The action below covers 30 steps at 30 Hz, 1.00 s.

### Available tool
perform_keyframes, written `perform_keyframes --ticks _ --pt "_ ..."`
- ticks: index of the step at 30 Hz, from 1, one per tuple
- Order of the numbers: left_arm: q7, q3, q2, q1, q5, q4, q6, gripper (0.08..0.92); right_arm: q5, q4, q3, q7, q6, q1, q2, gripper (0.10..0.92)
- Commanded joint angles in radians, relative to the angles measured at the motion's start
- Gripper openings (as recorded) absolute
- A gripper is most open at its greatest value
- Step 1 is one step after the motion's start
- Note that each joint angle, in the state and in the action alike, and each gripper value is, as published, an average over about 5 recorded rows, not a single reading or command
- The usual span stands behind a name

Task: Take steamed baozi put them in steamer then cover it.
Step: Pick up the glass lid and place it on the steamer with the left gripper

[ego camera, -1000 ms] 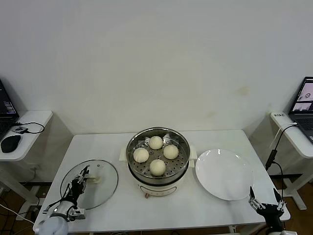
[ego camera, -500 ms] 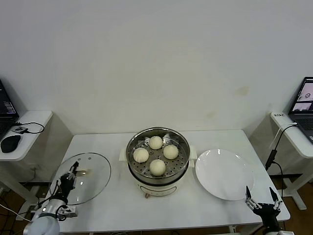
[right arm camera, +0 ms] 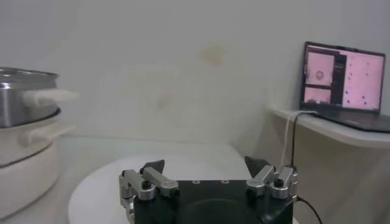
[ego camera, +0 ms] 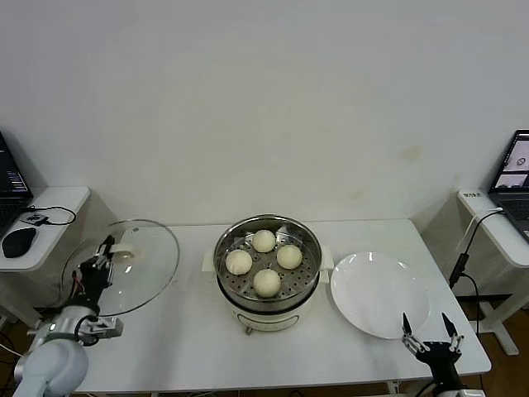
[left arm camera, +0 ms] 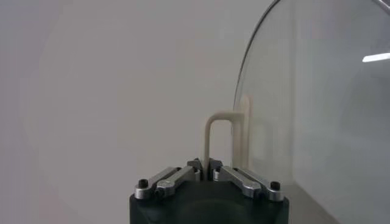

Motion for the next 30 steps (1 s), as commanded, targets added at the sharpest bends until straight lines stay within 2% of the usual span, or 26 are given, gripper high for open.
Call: perform_keyframes --ticks 1,4,8,17,25,30 --pt "0.092 0.249 0.097 -0.131 -0.095 -0.192 0.202 0.145 -0.097 0.009 -0.038 0.008 0.001 0.012 0.009 0.823" --pt "0.094 0.366 0.086 -0.202 -0.079 -0.173 0.241 0.145 -0.157 0.005 -0.048 0.014 0.005 0.018 0.02 0.823" --pt "0.131 0.487 0.028 -0.298 -0.022 -0.141 0.297 0.145 -0.214 -0.001 -0.061 0.024 0.013 0.021 0.036 0.823" --pt "0.264 0.618 -0.146 -0.446 0.203 -0.075 0.367 0.145 -0.272 -0.015 -0.068 0.038 0.009 0.032 0.058 0.823" --pt "0.339 0.688 -0.309 -0.498 0.377 -0.003 0.384 0.145 -0.303 -0.023 -0.069 0.044 0.015 0.027 0.066 0.823" --pt "0.348 0.71 -0.37 -0.491 0.418 0.033 0.379 0.145 -0.308 -0.025 -0.064 0.044 0.018 0.021 0.063 0.823"
